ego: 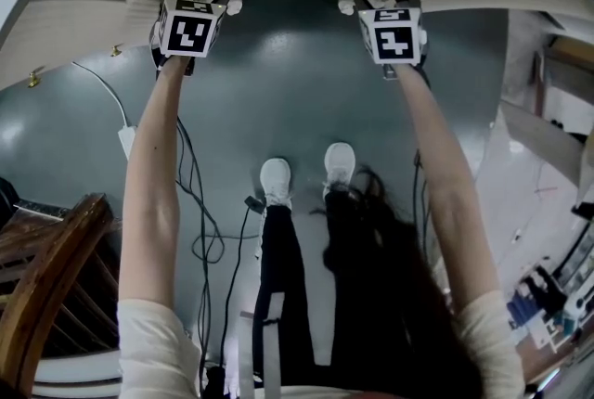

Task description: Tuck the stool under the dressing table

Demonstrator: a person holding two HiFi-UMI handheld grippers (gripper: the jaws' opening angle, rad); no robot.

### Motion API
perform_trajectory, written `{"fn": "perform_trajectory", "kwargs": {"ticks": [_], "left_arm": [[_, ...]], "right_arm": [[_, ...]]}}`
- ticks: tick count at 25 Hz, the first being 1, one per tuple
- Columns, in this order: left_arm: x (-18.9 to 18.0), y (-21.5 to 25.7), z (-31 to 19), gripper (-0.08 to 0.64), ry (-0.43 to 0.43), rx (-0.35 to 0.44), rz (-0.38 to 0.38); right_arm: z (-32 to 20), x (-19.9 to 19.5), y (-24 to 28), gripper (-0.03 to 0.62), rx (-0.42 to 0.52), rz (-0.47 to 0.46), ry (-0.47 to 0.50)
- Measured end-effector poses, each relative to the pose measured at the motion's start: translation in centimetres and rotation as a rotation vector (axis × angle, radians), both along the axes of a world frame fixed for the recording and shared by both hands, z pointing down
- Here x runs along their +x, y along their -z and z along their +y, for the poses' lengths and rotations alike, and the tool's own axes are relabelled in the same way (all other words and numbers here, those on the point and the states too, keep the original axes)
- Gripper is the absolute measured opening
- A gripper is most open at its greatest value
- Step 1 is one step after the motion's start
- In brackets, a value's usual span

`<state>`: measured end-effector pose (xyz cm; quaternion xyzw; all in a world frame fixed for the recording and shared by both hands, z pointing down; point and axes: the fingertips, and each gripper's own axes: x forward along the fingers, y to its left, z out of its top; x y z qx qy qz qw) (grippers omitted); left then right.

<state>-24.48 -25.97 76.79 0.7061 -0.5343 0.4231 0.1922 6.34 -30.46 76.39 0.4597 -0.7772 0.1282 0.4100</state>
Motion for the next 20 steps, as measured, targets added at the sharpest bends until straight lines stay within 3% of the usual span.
{"fn": "perform_trajectory", "kwargs": {"ticks": [9,12,20], "left_arm": [[-0.1,1.2,-0.9,0.322,0.061,0.003,0.019],[-0.2,2.7,-0.9,0.321,0.117,0.035,0.042],[1.8,5.4,2.8,0.321,0.139,0.029,0.083]], "right_arm": [[-0.9,-0.1,0.9,0.275,0.006,0.031,0.0],[-1.5,-0.2,2.0,0.275,-0.021,-0.02,-0.031],[0.7,0.7,6.0,0.273,0.003,-0.082,-0.09]]}}
